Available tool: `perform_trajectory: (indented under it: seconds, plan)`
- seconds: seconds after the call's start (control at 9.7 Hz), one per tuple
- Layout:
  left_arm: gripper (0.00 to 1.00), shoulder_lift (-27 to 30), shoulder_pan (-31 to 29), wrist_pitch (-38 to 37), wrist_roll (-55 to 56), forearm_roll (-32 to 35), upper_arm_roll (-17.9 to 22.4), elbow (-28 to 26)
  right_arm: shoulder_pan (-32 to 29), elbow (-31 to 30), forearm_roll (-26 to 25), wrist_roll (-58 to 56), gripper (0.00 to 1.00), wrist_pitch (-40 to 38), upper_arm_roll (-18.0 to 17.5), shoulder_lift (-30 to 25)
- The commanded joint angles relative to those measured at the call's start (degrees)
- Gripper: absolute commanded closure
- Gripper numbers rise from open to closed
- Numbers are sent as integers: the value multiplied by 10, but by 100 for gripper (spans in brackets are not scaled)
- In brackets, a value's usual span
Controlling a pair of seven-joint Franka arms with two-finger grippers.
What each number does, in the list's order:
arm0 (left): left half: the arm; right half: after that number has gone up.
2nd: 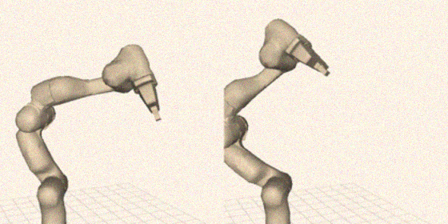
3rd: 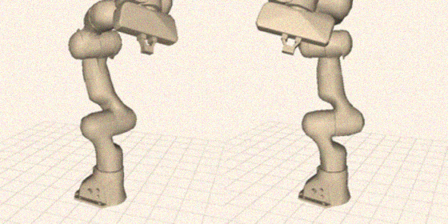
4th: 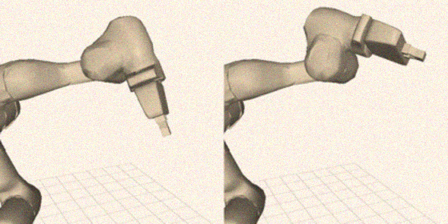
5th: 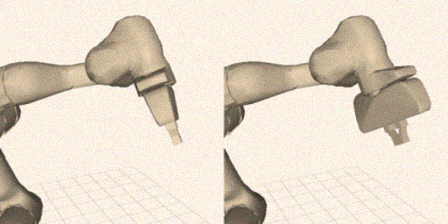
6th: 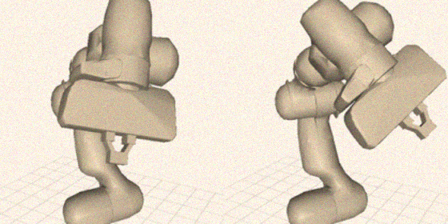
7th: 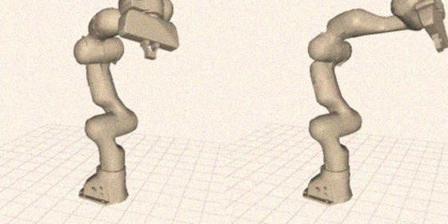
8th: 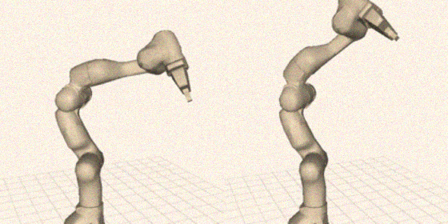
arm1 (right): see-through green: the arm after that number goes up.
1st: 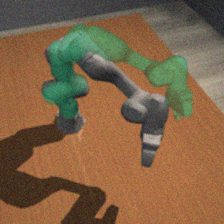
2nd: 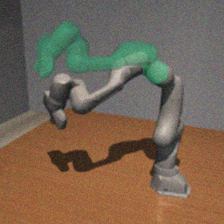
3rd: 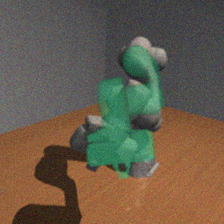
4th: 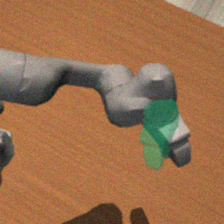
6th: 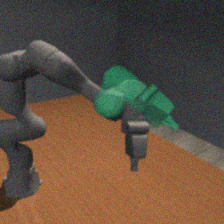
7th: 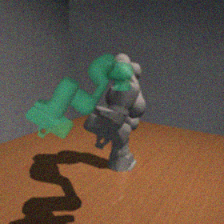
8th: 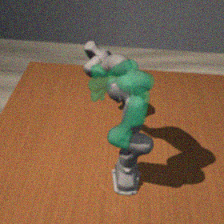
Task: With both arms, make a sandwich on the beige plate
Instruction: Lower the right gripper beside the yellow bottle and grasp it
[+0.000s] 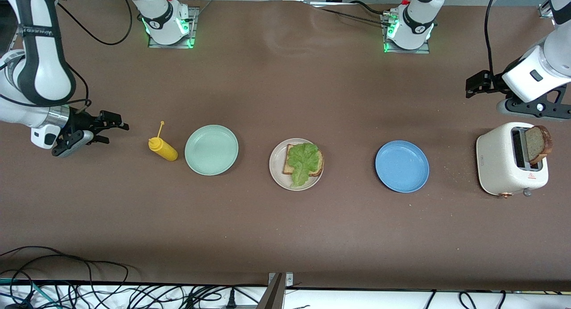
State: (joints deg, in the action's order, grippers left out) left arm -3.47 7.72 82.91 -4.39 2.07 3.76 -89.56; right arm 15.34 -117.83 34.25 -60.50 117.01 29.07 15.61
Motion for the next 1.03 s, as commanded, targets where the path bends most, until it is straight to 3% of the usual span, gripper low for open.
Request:
perform_trajectory:
  seconds: [0.0, 0.21, 0.52, 0.93]
  plan:
    - [0, 1, 2, -7, 7, 14, -2, 4, -22, 1, 80, -139, 0, -27, -2, 24]
    - [0, 1, 2, -7, 6, 14, -2, 4, -39, 5, 155, -271, 0, -30, -3, 60]
    - [0, 1, 1, -7, 5, 14, -2, 4, -58, 42, 301, -493, 0, -133, -3, 141]
    - [0, 1, 1, -7, 3, 14, -2, 4, -66, 86, 322, -588, 0, -163, -9, 179]
